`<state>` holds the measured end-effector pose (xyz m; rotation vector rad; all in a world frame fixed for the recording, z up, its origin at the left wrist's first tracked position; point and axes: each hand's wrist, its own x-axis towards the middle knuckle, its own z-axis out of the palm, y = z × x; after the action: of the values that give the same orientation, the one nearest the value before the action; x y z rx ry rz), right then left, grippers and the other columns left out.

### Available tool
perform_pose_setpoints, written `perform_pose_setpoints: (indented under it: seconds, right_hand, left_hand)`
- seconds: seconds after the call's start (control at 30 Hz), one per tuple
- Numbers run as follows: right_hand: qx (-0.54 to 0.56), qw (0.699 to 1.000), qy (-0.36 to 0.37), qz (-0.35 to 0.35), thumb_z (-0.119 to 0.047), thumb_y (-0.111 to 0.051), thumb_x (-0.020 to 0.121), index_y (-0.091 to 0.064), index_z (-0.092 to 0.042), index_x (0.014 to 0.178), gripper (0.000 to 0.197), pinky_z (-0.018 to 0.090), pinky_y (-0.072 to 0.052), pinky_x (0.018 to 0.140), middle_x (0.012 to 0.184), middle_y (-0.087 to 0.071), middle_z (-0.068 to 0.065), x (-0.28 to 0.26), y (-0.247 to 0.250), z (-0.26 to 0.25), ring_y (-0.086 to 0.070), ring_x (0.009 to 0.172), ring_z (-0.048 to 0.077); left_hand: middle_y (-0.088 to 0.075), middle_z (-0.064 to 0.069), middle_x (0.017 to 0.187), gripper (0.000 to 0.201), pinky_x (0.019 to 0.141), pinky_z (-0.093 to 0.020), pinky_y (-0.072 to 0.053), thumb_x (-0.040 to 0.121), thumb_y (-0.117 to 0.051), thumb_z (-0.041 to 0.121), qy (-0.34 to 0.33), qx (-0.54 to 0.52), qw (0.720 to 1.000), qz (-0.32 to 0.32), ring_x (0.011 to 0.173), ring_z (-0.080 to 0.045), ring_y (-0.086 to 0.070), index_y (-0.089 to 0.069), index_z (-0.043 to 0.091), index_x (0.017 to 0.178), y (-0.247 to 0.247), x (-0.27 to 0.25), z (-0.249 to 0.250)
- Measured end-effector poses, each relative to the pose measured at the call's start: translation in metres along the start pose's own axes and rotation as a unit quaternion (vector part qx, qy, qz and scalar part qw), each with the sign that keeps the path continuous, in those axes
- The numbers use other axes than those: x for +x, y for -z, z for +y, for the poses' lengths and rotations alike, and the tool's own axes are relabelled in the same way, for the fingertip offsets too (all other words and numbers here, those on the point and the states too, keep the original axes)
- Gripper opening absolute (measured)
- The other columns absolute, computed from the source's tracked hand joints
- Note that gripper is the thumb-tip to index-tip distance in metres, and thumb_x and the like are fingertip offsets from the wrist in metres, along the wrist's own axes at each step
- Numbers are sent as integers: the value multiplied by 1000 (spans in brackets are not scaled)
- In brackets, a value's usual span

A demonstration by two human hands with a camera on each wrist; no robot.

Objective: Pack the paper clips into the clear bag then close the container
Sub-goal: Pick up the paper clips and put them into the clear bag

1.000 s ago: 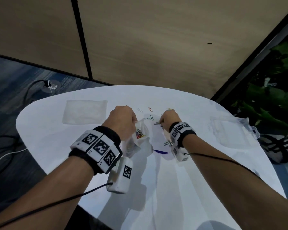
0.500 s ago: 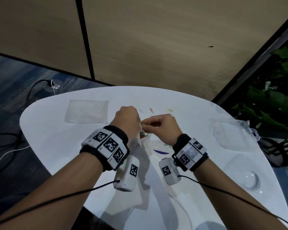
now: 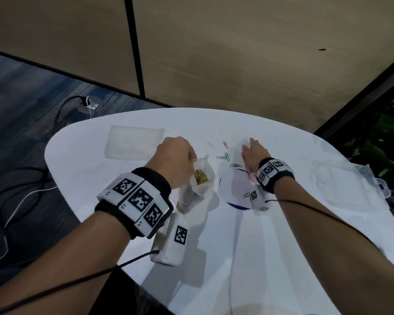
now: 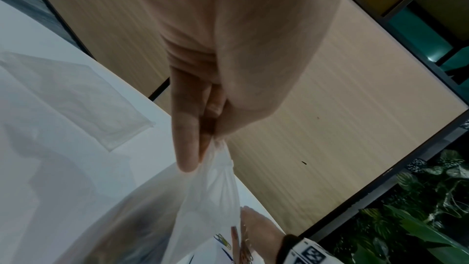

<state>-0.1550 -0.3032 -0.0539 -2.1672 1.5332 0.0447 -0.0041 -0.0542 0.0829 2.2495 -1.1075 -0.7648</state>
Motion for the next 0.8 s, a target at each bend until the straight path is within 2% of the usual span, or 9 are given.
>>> perform_pose_setpoints:
  seconds: [0.13, 0.23, 0.3, 0.4, 0.47, 0.53, 0.67, 0.73, 0.8]
  right_hand:
    - [-140, 984, 84, -72, -47, -24, 102, -8, -14, 155, 65, 47, -15, 121, 164, -4, 11, 8, -19, -28, -7, 150, 34]
    - [-182, 957, 200, -100, -47, -19, 95, -15, -16, 153, 66, 52, -18, 119, 163, -6, 10, 3, -33, -54, -8, 148, 39]
    - [-223, 936, 246, -118, -35, -27, 97, -20, -8, 151, 61, 52, -20, 118, 162, -6, 14, -7, -39, -62, -8, 147, 42]
    - [-279, 900, 318, -109, -23, -28, 102, -12, 0, 153, 57, 48, -18, 120, 163, 0, 17, -29, -40, -51, -5, 149, 38]
    - [-306, 882, 349, -78, -25, -23, 103, -8, -7, 155, 57, 48, -19, 120, 164, -1, 9, -41, -37, -26, -7, 150, 30]
    - [-324, 884, 331, -58, -27, -23, 104, -5, -17, 156, 56, 51, -18, 119, 164, -1, 1, -46, -28, -2, -11, 150, 25]
    - [-328, 909, 241, -86, -28, -36, 102, -2, -34, 153, 61, 61, -22, 113, 163, 1, -7, -48, -17, 30, -9, 149, 28]
    - [-322, 918, 215, -89, -20, -53, 95, -2, -36, 151, 77, 59, -33, 108, 162, 0, -7, -43, -21, 42, -13, 147, 33]
    - [-304, 925, 219, -66, -13, -60, 89, -12, -28, 150, 79, 50, -45, 102, 158, -13, 1, -40, -29, 50, -27, 140, 35]
  left_hand:
    - [-70, -9, 98, 19, 82, -38, -62, 93, -59, 4, -8, 10, 1000, 1, 85, -27, -72, -74, 12, 101, -1, 3, 2]
    - [-70, -9, 98, 20, 81, -39, -62, 94, -59, 5, -14, 16, 1000, -3, 86, -27, -72, -74, 13, 103, -5, 5, 5]
    - [-71, -8, 95, 20, 81, -39, -62, 95, -59, 6, -21, 21, 1000, -4, 86, -27, -72, -75, 12, 104, -7, 5, 8]
    - [-69, -5, 86, 20, 80, -39, -63, 94, -59, 7, -26, 20, 999, -9, 84, -26, -73, -76, 11, 102, -10, 6, 11]
    - [-69, -5, 85, 20, 80, -39, -63, 94, -58, 8, -25, 17, 999, -13, 84, -27, -72, -77, 12, 101, -11, 6, 12]
    - [-72, -8, 88, 20, 80, -40, -63, 94, -58, 8, -23, 17, 999, -16, 84, -29, -72, -77, 12, 100, -12, 5, 11]
    - [-73, -12, 91, 20, 81, -41, -62, 94, -59, 8, -23, 17, 999, -17, 85, -30, -72, -77, 12, 100, -11, 2, 10]
    - [-73, -12, 94, 20, 81, -41, -62, 94, -58, 9, -22, 20, 999, -17, 86, -30, -72, -76, 13, 100, -10, 2, 9]
    - [-73, -12, 94, 20, 81, -41, -62, 94, -58, 9, -23, 24, 999, -16, 86, -30, -72, -77, 13, 100, -9, 2, 9]
